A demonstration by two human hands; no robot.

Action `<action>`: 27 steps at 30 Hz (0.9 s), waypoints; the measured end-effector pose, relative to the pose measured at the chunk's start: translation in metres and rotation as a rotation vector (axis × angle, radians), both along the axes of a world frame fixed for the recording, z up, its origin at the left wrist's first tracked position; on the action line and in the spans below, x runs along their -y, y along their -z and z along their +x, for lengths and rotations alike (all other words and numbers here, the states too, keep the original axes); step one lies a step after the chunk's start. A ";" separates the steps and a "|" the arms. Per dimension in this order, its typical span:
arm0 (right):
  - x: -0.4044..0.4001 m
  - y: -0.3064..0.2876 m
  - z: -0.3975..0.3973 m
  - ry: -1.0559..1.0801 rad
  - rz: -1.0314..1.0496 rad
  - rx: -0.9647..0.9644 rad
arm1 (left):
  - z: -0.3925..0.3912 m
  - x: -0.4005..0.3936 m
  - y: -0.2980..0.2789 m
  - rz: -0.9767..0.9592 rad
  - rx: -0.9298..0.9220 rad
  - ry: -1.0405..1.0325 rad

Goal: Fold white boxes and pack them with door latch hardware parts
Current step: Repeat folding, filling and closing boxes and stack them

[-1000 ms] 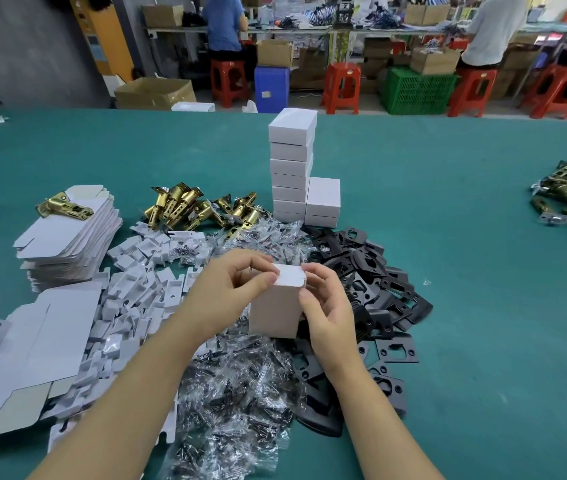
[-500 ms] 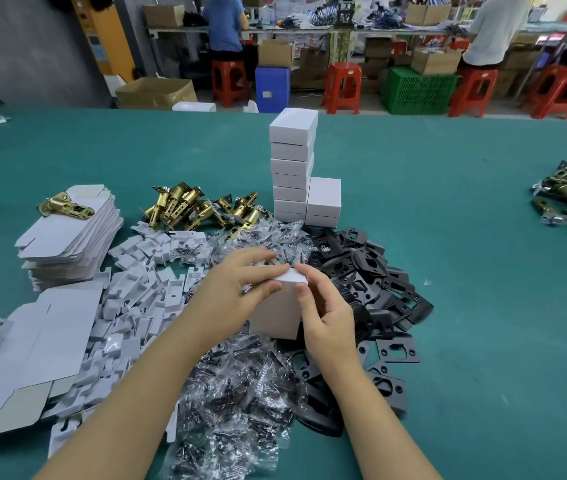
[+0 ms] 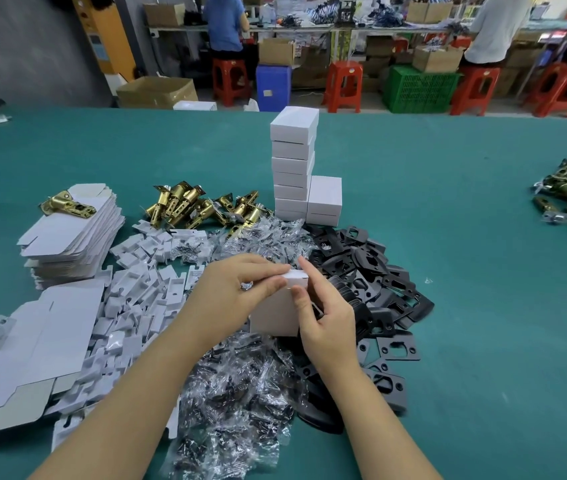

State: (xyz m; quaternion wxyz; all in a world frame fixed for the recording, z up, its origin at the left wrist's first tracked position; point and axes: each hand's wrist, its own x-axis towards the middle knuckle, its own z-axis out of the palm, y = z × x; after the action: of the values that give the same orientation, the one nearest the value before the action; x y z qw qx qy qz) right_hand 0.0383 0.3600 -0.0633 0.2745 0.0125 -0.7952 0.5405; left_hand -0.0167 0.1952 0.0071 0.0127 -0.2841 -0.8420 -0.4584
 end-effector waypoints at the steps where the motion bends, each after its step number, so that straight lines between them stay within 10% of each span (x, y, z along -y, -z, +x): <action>1: 0.000 0.000 0.000 0.001 -0.016 -0.011 | 0.000 0.000 0.000 -0.004 -0.006 -0.002; 27: -0.002 0.002 -0.002 -0.008 0.014 -0.093 | -0.010 0.017 -0.001 -0.139 0.047 0.125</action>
State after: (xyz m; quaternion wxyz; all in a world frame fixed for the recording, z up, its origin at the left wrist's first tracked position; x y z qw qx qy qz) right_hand 0.0364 0.3622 -0.0657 0.3090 0.0425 -0.7852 0.5349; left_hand -0.0264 0.1784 0.0080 -0.0555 -0.3253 -0.8525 -0.4053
